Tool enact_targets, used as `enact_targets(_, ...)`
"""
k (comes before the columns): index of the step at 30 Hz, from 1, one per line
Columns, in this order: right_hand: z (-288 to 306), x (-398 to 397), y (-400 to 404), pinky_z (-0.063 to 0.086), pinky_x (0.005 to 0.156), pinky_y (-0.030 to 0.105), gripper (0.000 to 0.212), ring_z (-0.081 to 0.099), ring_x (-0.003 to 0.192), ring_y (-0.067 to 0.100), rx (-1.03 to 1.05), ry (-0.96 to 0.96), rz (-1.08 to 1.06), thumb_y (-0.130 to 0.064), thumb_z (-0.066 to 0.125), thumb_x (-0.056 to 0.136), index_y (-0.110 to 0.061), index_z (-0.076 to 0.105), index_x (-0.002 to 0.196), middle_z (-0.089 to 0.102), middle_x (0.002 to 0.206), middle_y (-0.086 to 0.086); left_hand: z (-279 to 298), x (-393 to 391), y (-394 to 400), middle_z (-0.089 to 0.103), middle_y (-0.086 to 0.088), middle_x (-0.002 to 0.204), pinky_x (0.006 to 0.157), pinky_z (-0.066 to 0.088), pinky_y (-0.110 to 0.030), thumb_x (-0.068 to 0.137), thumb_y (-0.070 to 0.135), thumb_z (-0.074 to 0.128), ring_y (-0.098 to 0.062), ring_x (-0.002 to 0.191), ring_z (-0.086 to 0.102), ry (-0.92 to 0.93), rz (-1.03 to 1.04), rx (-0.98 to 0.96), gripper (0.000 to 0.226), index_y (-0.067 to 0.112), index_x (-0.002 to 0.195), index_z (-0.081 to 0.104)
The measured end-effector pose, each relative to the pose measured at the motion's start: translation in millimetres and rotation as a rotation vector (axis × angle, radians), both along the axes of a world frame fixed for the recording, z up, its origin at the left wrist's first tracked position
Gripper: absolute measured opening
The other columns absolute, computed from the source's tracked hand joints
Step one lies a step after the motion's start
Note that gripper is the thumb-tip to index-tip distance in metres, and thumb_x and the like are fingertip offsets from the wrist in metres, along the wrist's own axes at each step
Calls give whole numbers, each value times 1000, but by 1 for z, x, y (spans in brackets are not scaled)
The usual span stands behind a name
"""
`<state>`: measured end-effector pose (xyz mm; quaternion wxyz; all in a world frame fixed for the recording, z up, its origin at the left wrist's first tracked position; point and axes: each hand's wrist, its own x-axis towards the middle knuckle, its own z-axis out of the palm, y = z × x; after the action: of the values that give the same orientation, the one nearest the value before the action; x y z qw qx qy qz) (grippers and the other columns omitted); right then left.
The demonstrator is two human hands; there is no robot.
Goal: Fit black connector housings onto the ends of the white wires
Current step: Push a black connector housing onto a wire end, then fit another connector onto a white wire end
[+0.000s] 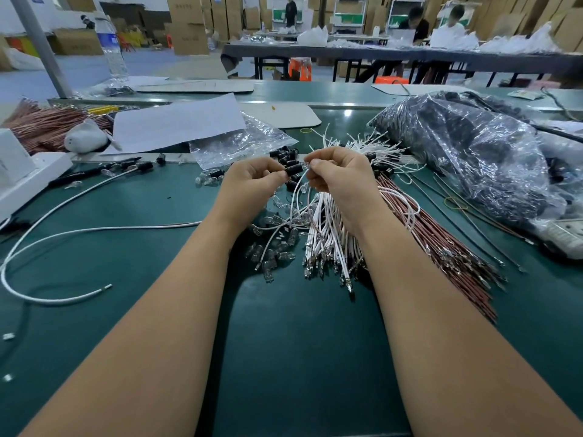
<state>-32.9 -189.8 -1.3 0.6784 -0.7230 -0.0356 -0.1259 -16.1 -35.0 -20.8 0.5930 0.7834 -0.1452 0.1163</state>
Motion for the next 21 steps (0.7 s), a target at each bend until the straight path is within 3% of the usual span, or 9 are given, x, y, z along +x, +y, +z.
enact_targets(5,-1,-1,0,51,64,17,16,59,66,12,-10,-11,-6,2,56,91,-9,68,86,63,75,8,-1,0,1,46,-10,65,45,29,-13,91,12,61,-9,50,34,-11,24,12,13,4,84,68)
enact_targets(13,0,-1,-1,49,59,15,14,57,61,10,36,4,-6,2,57,89,-6,69,86,63,71,7,-2,1,1,48,3,58,47,32,-12,92,16,62,-4,45,36,-37,46,54,9,12,88,68)
enact_targets(18,0,0,-2,49,57,15,14,56,59,9,63,16,-16,2,56,90,-4,69,87,62,68,4,0,-1,1,54,-12,70,56,37,-21,91,15,63,-16,61,45,-26,8,41,9,19,85,68)
enact_targets(21,-1,0,-2,49,58,15,14,55,59,9,64,18,-11,2,56,89,-5,69,86,61,67,3,2,-2,0,53,-10,67,47,34,-11,92,11,61,-5,46,43,-6,1,34,9,14,86,68)
